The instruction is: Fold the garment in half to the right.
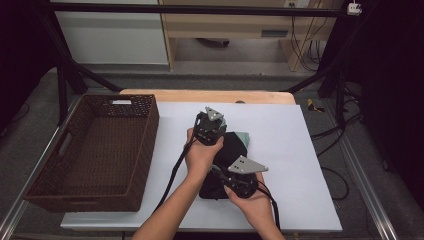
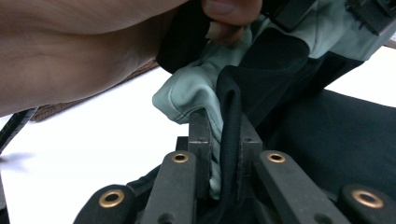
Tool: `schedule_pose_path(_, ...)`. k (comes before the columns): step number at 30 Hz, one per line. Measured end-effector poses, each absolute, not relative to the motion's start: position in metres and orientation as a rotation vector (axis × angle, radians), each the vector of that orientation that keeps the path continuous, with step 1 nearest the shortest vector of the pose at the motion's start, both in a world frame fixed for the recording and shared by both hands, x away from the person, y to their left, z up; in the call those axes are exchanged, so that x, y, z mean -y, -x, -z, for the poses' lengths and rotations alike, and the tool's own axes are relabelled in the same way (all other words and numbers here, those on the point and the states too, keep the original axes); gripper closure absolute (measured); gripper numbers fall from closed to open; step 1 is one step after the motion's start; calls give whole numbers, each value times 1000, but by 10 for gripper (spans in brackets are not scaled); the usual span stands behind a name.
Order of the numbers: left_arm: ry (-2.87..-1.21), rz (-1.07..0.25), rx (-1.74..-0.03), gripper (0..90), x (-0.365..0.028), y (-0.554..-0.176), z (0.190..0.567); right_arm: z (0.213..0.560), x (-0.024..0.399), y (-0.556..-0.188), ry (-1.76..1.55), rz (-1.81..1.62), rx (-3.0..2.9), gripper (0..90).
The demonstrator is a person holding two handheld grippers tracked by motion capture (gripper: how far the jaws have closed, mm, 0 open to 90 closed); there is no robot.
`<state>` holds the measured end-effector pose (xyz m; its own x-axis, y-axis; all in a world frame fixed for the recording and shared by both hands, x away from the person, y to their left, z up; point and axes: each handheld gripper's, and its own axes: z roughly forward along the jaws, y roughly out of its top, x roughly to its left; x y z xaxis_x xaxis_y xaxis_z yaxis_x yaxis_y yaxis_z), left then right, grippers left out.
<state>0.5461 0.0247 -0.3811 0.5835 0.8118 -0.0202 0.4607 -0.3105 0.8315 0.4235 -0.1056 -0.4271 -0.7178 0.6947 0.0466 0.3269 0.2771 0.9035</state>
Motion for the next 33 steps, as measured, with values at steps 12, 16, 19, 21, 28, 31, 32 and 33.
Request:
schedule_pose_path(12,-1909,-492,-983,725,-30,-536,366,433,117,-428,-1011,-1405,-2175,822)
schedule_pose_path(16,-1881,-521,-961,682,-39,-529,357,437,124,-429,-1060,-1421,-2164,822)
schedule_pose_path(19,-1837,-542,-946,638,-47,-521,349,437,127,-430,-1078,-1425,-2155,821)
schedule_pose_path(21,-1812,-567,-933,615,-54,-515,346,437,129,-430,-1080,-1428,-2149,822)
schedule_pose_path(28,-1721,-578,-938,475,-84,-495,351,438,131,-430,-1079,-1430,-2150,821)
schedule_pose_path(31,-1697,-603,-927,454,-94,-484,356,439,131,-430,-1076,-1423,-2155,821)
schedule_pose_path(32,-1695,-614,-924,445,-97,-482,359,439,130,-430,-1075,-1422,-2154,821)
schedule_pose_path(33,-1687,-617,-925,434,-100,-479,361,439,130,-429,-1072,-1420,-2154,820)
